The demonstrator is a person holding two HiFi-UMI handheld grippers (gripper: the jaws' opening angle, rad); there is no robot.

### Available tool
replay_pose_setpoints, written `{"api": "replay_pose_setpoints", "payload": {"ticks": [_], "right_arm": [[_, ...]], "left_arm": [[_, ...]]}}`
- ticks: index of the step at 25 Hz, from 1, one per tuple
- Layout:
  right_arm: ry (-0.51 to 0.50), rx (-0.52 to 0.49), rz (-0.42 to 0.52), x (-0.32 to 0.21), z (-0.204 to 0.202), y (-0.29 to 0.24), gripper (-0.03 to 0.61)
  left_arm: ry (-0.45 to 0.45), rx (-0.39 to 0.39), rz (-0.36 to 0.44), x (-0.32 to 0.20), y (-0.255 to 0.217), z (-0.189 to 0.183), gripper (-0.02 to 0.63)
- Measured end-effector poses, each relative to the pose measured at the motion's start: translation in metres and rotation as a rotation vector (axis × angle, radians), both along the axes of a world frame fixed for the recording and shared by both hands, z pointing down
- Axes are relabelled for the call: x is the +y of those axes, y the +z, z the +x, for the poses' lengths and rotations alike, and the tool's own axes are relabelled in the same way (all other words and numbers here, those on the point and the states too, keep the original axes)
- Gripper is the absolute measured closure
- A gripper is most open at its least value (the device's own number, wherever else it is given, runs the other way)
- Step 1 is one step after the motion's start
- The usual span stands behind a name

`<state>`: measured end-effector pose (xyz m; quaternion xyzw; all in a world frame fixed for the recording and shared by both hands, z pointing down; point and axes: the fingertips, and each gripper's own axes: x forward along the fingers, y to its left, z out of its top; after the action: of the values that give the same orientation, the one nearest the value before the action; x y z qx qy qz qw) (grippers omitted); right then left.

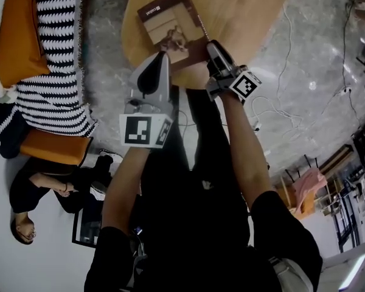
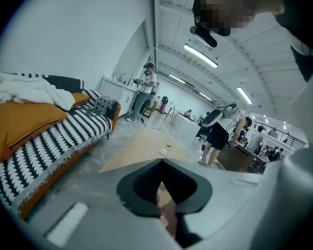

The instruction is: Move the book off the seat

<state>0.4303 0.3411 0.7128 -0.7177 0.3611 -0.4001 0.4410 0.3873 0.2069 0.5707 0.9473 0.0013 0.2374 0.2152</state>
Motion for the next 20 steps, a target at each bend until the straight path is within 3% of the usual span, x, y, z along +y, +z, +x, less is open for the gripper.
{"api": "replay_pose_setpoints", "payload": {"ticks": [7, 20], "right_arm": [[0.038, -0.070, 0.074, 0.009, -0.006, 0.028, 0.423], [0.060, -0.127, 0.097, 0.012, -0.011, 0.053, 0.419]], "left_arm": [[-0.010, -0.019, -0.014, -0.002, 0.017, -0.006, 0.609], [-0.009, -0.030, -0.021, -0.004, 0.028, -0.006, 0.607]]}}
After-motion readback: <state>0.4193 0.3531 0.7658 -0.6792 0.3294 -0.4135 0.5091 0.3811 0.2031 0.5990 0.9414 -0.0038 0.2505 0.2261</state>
